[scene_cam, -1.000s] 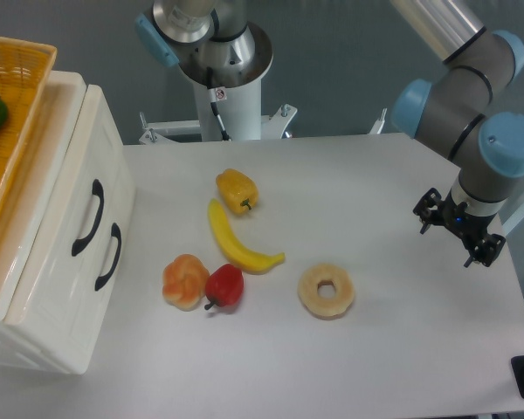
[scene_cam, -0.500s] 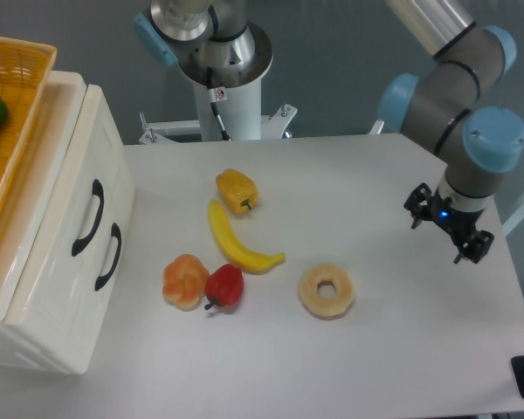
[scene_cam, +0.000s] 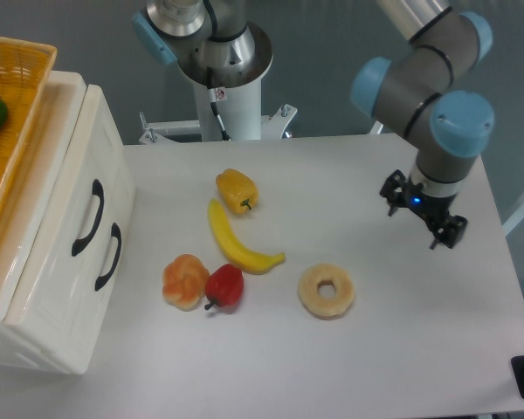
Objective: Slide the top white drawer open
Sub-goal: 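Move the gripper over the fruit toward the upper drawer's black handle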
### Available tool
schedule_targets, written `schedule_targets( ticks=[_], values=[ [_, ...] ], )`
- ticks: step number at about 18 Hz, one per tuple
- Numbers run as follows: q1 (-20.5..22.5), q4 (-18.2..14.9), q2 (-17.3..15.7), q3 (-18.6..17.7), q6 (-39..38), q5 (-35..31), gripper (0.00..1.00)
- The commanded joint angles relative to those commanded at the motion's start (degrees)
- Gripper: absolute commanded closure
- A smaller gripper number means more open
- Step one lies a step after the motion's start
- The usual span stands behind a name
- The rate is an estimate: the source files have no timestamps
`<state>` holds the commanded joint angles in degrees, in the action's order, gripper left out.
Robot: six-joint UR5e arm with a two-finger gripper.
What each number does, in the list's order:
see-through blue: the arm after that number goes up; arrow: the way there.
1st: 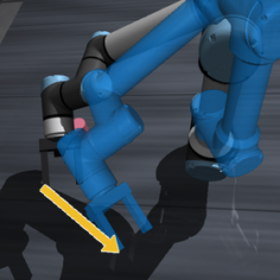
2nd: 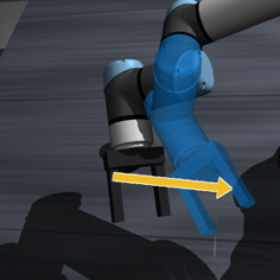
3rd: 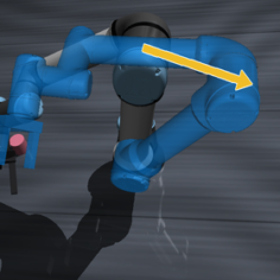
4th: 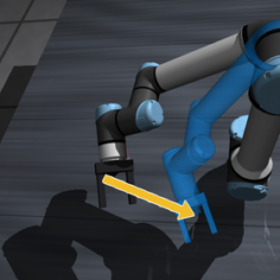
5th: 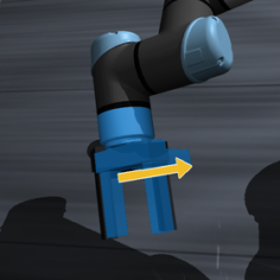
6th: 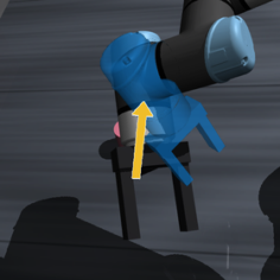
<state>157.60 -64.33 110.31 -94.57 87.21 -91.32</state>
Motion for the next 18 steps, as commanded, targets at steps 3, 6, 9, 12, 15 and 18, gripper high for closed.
schedule_targets(
  ticks=[3,6,9,12,15,18],
  values=[
    [-2.29,-5.08,-2.02,-0.09,-7.73,0.53,0.00],
    [-5.80,-6.25,-3.60,-0.35,-12.91,0.61,0.00],
    [-9.58,-6.33,-4.14,-0.35,-24.24,0.88,0.00],
    [-13.27,-7.56,-5.27,-0.62,-33.03,4.20,0.00],
    [-17.74,-8.61,-6.59,-0.62,-39.82,7.21,0.00],
    [-21.00,-9.23,-7.65,-0.62,-45.44,10.00,0.00]
  ],
)
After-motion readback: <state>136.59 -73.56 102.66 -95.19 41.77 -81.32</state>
